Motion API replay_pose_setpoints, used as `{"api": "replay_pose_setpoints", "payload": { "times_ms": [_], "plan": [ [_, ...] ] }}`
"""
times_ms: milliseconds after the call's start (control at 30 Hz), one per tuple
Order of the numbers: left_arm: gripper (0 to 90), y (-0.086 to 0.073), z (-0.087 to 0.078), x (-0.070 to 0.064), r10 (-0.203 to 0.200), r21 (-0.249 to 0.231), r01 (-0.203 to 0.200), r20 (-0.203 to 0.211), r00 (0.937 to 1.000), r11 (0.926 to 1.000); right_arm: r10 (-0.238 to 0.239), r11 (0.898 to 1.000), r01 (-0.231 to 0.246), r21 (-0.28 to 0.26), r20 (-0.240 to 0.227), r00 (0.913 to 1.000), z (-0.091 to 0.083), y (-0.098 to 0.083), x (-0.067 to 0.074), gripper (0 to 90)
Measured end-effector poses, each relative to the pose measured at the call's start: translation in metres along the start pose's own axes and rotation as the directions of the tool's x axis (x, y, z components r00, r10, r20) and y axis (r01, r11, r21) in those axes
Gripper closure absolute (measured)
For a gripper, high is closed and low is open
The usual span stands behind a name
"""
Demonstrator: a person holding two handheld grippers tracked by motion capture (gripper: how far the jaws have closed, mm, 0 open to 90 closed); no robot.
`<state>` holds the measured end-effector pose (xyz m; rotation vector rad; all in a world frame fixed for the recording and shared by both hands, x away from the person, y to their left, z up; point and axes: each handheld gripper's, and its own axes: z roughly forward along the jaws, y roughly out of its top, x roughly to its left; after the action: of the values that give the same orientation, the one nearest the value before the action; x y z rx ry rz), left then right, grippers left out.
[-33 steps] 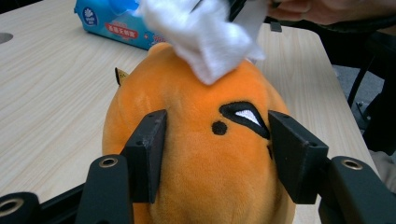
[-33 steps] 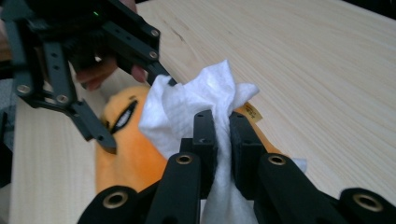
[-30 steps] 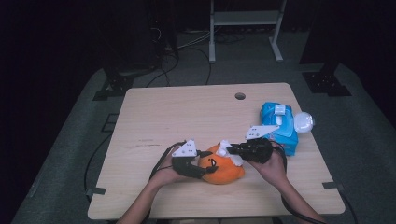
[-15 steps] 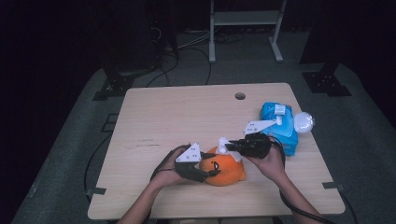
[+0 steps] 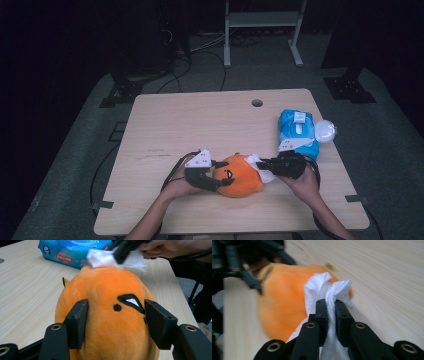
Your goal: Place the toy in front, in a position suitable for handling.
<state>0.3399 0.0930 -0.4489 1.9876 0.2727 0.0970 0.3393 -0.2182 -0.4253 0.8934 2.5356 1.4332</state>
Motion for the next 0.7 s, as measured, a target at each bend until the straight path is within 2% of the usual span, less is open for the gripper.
{"api": "replay_pose_setpoints", "payload": {
  "times_ms": [33, 67, 167, 200, 267, 433, 500, 567, 600, 633, 700],
  "plan": [
    [39.1, 0.0, 0.0, 0.001, -0.01, -0.002, 0.01, -0.002, 0.9999, 0.9999, 0.0, 1.0, 0.0, 0.0, 0.0, 1.0, 0.0, 0.0, 0.0, 82.1],
    [39.2, 0.0, 0.0, 0.002, -0.021, -0.002, 0.021, -0.004, 0.9998, 0.9998, -0.03, 1.0, 0.029, -0.007, -0.023, 0.9993, -0.002, 0.002, 0.011, 82.2],
    [39.1, 0.0, -0.001, 0.006, -0.06, -0.007, 0.06, -0.005, 0.9982, 0.9982, -0.076, 0.997, 0.076, 0.004, -0.03, 0.9967, -0.003, 0.003, 0.022, 82.1],
    [38.8, 0.0, -0.001, 0.006, -0.06, -0.007, 0.06, -0.005, 0.9982, 0.9982, -0.076, 0.997, 0.076, 0.004, -0.03, 0.9967, -0.003, 0.003, 0.022, 82.1],
    [38.7, 0.0, -0.002, 0.007, -0.085, -0.007, 0.085, -0.007, 0.9964, 0.9964, -0.075, 0.997, 0.076, 0.018, -0.023, 0.9969, -0.003, -0.001, 0.022, 82.1],
    [38.3, 0.001, -0.001, 0.01, -0.132, -0.011, 0.132, -0.014, 0.9911, 0.9912, -0.027, 0.998, 0.027, 0.063, 0.003, 0.9996, -0.006, -0.017, 0.011, 82.1],
    [38.1, 0.003, 0.0, 0.011, -0.137, -0.007, 0.137, -0.021, 0.9904, 0.9906, -0.04, 0.998, 0.039, 0.058, 0.01, 0.9991, -0.008, -0.015, 0.015, 82.1],
    [37.8, 0.004, 0.001, 0.011, -0.151, -0.011, 0.15, -0.026, 0.9882, 0.9886, -0.063, 0.997, 0.063, 0.032, -0.003, 0.998, -0.008, -0.007, 0.023, 82.1],
    [37.8, 0.005, 0.002, 0.011, -0.156, -0.013, 0.156, -0.028, 0.9874, 0.9878, -0.103, 0.995, 0.103, 0.003, -0.026, 0.9944, -0.005, 0.003, 0.033, 82.1],
    [37.7, 0.005, 0.002, 0.011, -0.156, -0.013, 0.156, -0.028, 0.9874, 0.9878, -0.124, 0.992, 0.124, -0.002, -0.032, 0.9918, -0.001, 0.007, 0.038, 82.1],
    [37.0, 0.007, 0.002, 0.011, -0.144, -0.012, 0.144, -0.032, 0.9891, 0.9896, -0.171, 0.985, 0.171, 0.018, -0.013, 0.9852, 0.007, 0.012, 0.045, 82.2]
  ]
}}
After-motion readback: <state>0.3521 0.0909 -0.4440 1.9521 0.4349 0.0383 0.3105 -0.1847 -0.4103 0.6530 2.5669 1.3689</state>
